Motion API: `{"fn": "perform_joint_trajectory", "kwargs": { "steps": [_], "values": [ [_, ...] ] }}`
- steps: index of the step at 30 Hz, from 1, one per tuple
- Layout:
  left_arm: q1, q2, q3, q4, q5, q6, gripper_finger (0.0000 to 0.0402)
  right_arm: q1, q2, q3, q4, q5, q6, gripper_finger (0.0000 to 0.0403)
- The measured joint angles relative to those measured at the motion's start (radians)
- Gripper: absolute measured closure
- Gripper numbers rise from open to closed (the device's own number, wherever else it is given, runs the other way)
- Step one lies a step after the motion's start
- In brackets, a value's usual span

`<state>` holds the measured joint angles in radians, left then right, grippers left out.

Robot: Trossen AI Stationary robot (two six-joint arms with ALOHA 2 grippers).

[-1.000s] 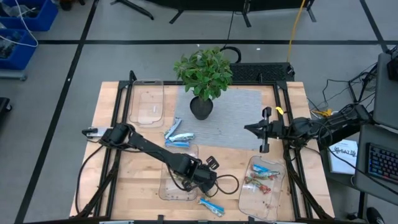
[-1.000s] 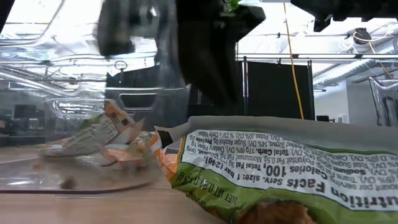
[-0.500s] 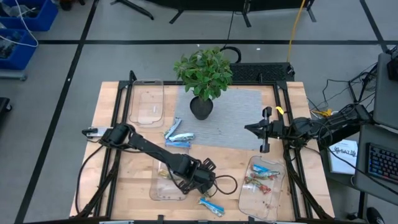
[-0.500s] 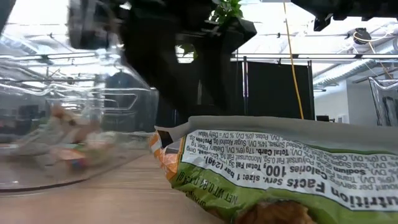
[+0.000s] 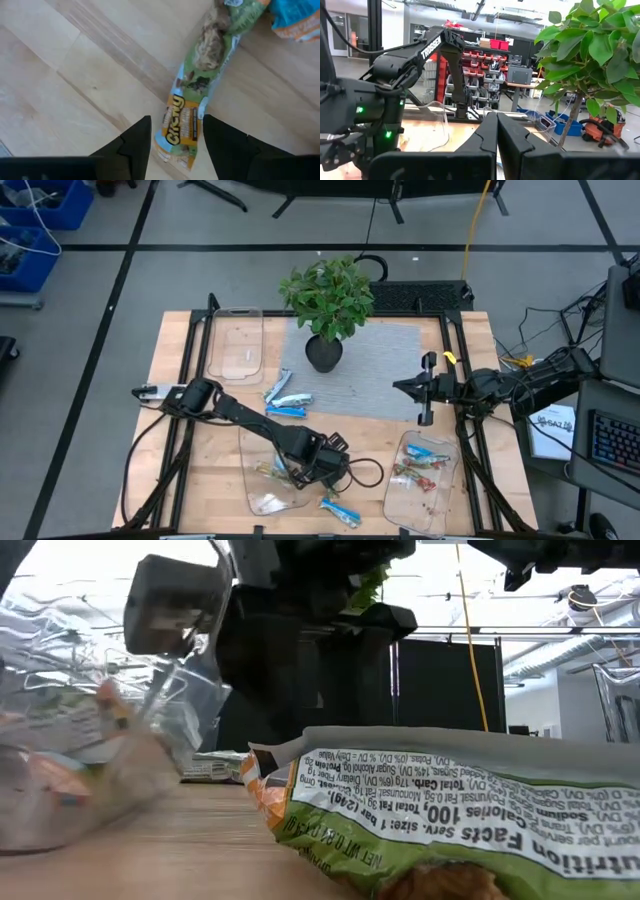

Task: Pick and place Granola Bars by type
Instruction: Put the yellow granola bar into the bottom left transparent bin

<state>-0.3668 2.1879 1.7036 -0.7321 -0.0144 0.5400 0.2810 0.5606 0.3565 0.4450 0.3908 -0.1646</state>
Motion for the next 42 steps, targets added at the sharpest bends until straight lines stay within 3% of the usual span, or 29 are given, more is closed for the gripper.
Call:
{"fn": "perform_joint_trajectory", "kwargs": {
  "steps": [17, 24, 35, 42],
  "values": [
    [0.0, 0.002, 0.0, -0.007, 0.014, -0.03, 0.0218, 0.0, 0.0, 0.0, 0.012, 0.0, 0.018, 0.0403],
    [-0.02, -0.022, 0.002, -0.002, -0.046, -0.012, 0.0218, 0.0, 0.0, 0.0, 0.016, 0.0, 0.018, 0.0403],
    [-0.022, -0.03, 0.006, 0.038, -0.035, -0.014, 0.0218, 0.0, 0.0, 0.0, 0.019, 0.0, 0.019, 0.0403],
    [0.007, -0.038, 0.103, 0.076, -0.043, -0.081, 0.0218, 0.0, 0.0, 0.0, 0.019, 0.0, 0.019, 0.0403]
  ]
}}
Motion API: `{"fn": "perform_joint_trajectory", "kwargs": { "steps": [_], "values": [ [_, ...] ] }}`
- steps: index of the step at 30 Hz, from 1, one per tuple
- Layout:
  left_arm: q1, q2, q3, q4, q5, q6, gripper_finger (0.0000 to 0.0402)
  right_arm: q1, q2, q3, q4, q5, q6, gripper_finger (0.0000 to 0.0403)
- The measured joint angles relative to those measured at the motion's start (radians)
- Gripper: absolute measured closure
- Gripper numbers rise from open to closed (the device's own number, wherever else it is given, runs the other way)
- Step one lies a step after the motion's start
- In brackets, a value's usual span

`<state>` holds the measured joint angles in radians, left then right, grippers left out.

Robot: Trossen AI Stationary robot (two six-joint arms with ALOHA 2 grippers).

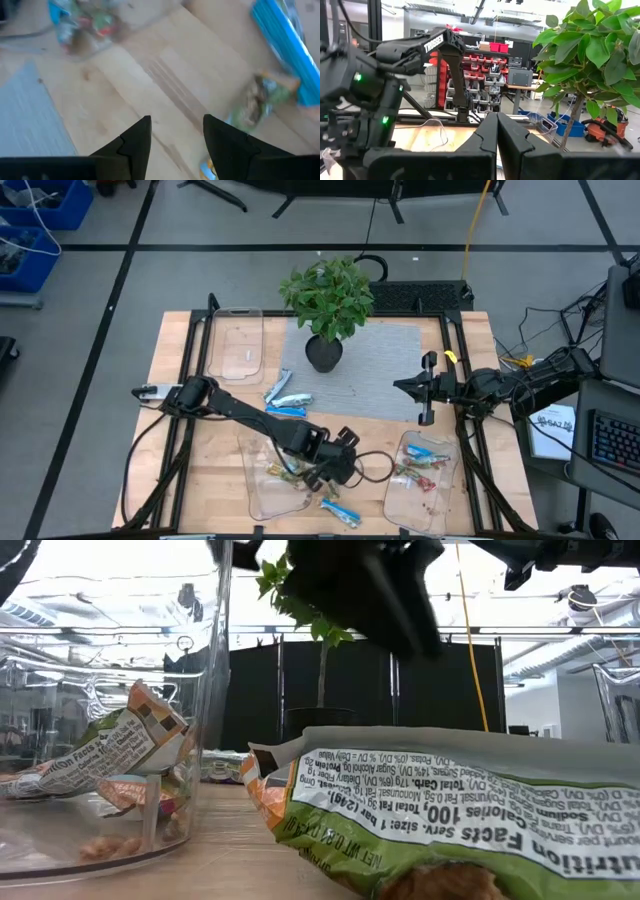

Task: Pick and place Granola Bars by type
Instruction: Put the yellow granola bar into the bottom left transparent bin

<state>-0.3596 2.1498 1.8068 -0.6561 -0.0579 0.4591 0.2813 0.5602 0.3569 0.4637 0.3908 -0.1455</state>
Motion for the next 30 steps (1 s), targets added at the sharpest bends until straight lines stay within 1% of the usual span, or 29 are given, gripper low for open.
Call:
{"fn": "perform_joint_trajectory", "kwargs": {
  "steps": [5, 7, 9, 11, 14, 17, 30],
  "values": [
    [0.018, 0.0, 0.028, 0.052, 0.012, -0.104, 0.0218, 0.0, 0.0, 0.0, 0.0, -0.001, 0.004, 0.0403],
    [0.032, 0.013, 0.025, 0.061, 0.051, -0.149, 0.0218, 0.0, 0.0, 0.0, -0.001, -0.002, 0.006, 0.0403],
    [0.041, 0.038, 0.02, 0.07, 0.119, -0.174, 0.0218, 0.0, 0.0, 0.0, -0.003, -0.002, 0.006, 0.0403],
    [0.041, 0.064, 0.018, 0.053, 0.17, -0.139, 0.0218, 0.0, 0.0, 0.0, -0.003, -0.002, 0.006, 0.0403],
    [0.03, 0.077, 0.018, -0.015, 0.248, -0.026, 0.0218, 0.0, 0.0, 0.0, -0.004, -0.002, 0.005, 0.0403],
    [0.028, 0.087, 0.018, -0.047, 0.311, 0.001, 0.0218, 0.0, 0.0, 0.0, -0.005, -0.002, 0.005, 0.0403],
    [0.052, 0.132, 0.018, -0.076, 0.323, 0.044, 0.0218, 0.0, 0.0, 0.0, -0.004, -0.002, 0.01, 0.0403]
  ]
}}
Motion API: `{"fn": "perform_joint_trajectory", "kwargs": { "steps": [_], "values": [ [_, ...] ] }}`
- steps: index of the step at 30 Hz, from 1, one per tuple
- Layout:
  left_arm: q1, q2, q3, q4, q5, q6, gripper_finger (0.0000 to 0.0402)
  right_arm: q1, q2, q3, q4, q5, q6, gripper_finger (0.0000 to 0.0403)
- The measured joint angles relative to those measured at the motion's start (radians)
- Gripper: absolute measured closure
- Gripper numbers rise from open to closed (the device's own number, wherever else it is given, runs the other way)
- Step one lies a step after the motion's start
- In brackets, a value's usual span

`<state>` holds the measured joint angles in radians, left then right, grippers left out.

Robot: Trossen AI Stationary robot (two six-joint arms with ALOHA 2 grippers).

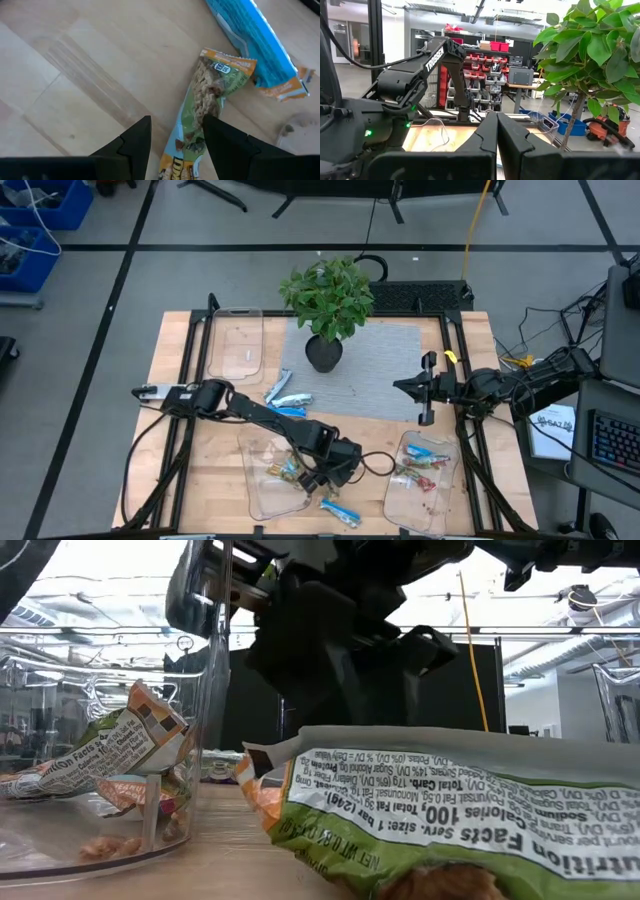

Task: Pick and place Granola Bars by type
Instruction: Put the yellow granola bar into the bottom left transparent bin

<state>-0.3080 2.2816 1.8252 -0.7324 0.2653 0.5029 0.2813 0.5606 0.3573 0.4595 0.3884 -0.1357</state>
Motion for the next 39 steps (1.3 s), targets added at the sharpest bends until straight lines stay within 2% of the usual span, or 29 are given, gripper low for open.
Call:
{"fn": "perform_joint_trajectory", "kwargs": {
  "steps": [12, 17, 21, 26, 28, 31, 34, 39],
  "values": [
    [0.0, -0.005, 0.0, -0.093, -0.004, 0.016, 0.0218, 0.0, 0.0, 0.0, 0.0, 0.0, -0.002, 0.0403],
    [0.0, -0.002, 0.0, -0.083, -0.004, 0.023, 0.0224, 0.0, 0.0, 0.0, 0.0, 0.0, 0.003, 0.0403],
    [0.0, -0.002, 0.0, -0.083, -0.005, 0.065, 0.0274, 0.0, 0.0, 0.0, 0.0, 0.0, 0.003, 0.0403],
    [0.005, -0.002, 0.0, -0.079, -0.005, 0.11, 0.0383, 0.0, 0.0, 0.0, 0.0, 0.0, 0.003, 0.0403],
    [0.006, -0.002, 0.0, -0.074, -0.04, 0.114, 0.0388, 0.0, 0.0, 0.0, 0.0, 0.0, 0.003, 0.0403],
    [-0.008, -0.016, 0.0, -0.047, -0.146, 0.151, 0.0394, 0.0, 0.0, 0.0, -0.001, 0.0, 0.003, 0.0403],
    [-0.016, -0.055, 0.0, 0.029, -0.182, 0.173, 0.0396, 0.0, 0.0, 0.0, -0.001, 0.0, 0.003, 0.0403],
    [-0.021, -0.162, 0.0, 0.046, -0.245, 0.155, 0.0398, 0.0, 0.0, 0.0, -0.016, 0.0, 0.011, 0.0403]
  ]
}}
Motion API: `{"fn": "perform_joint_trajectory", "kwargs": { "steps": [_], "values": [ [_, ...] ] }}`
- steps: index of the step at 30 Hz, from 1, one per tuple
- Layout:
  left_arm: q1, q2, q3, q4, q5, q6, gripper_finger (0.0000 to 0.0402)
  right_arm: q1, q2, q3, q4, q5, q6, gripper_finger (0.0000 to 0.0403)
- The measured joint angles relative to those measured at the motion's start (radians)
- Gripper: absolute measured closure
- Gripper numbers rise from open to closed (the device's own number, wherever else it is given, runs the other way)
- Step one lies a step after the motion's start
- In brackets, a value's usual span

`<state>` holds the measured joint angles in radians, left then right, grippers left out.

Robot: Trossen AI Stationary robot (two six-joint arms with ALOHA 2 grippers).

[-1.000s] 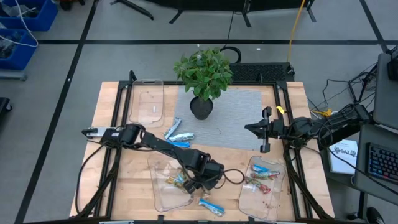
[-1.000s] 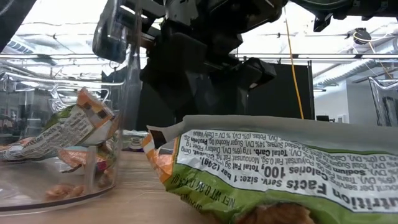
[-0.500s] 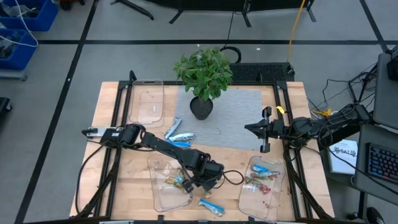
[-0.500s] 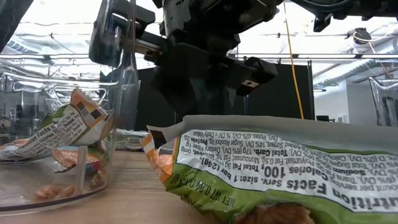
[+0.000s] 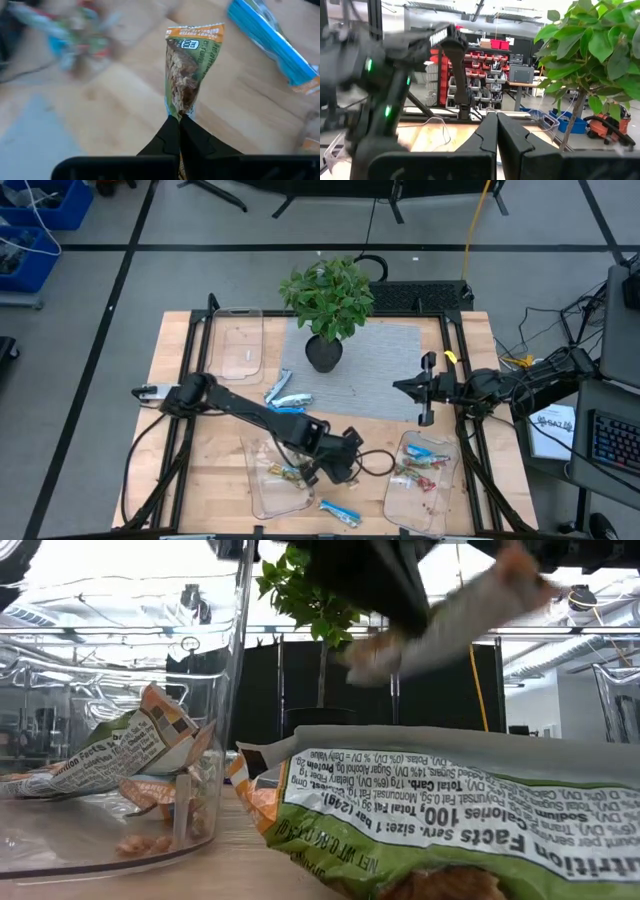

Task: Pick and place Granola Bars by type
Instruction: Put the yellow granola bar into the bottom left transparent bin

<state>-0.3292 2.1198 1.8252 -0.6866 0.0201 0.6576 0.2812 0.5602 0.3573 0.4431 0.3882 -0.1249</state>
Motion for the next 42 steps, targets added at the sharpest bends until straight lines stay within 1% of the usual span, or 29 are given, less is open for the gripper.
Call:
{"fn": "perform_joint_trajectory", "kwargs": {
  "steps": [3, 5, 8, 14, 16, 20, 23, 26, 29, 32, 36, 38, 42],
  "values": [
    [-0.007, -0.072, 0.0, -0.011, -0.048, -0.059, 0.0398, 0.0, 0.0, 0.0, -0.02, 0.0, 0.008, 0.0403],
    [-0.017, -0.13, 0.0, -0.038, -0.086, -0.152, 0.0399, 0.0, 0.001, 0.0, -0.026, 0.0, 0.008, 0.0403],
    [-0.035, -0.209, 0.0, -0.118, -0.171, -0.387, 0.04, 0.0, 0.001, 0.0, -0.026, 0.0, 0.008, 0.0403],
    [-0.092, -0.323, 0.0, -0.434, -0.369, -0.894, 0.04, 0.0, 0.001, 0.0, -0.025, 0.001, 0.009, 0.0403],
    [-0.12, -0.331, 0.002, -0.534, -0.389, -1.078, 0.0399, 0.0, 0.001, 0.0, -0.025, 0.001, 0.009, 0.0403],
    [-0.166, -0.322, 0.0, -0.744, -0.389, -1.402, 0.0399, 0.0, 0.001, 0.0, -0.021, 0.002, 0.009, 0.0403],
    [-0.194, -0.302, -0.003, -0.837, -0.384, -1.578, 0.0399, 0.0, 0.001, 0.0, -0.022, 0.002, 0.009, 0.0403],
    [-0.22, -0.293, -0.046, -0.827, -0.378, -1.641, 0.0398, 0.0, 0.001, 0.0, -0.021, 0.002, 0.025, 0.0403],
    [-0.228, -0.293, -0.111, -0.797, -0.329, -1.658, 0.0399, 0.0, 0.001, 0.0, -0.019, 0.002, 0.035, 0.0403],
    [-0.228, -0.293, -0.19, -0.707, -0.247, -1.653, 0.0397, 0.0, 0.001, 0.0, -0.018, 0.002, 0.034, 0.0403],
    [-0.226, -0.293, -0.296, -0.587, -0.114, -1.606, 0.0399, 0.0, 0.001, 0.0, -0.013, 0.002, 0.033, 0.0403],
    [-0.224, -0.293, -0.335, -0.539, -0.086, -1.577, 0.0391, 0.0, 0.001, 0.0, -0.013, 0.002, 0.033, 0.0403],
    [-0.208, -0.293, -0.364, -0.542, -0.069, -1.549, 0.036, 0.0, 0.001, 0.0, -0.013, 0.002, 0.031, 0.0403]
  ]
}}
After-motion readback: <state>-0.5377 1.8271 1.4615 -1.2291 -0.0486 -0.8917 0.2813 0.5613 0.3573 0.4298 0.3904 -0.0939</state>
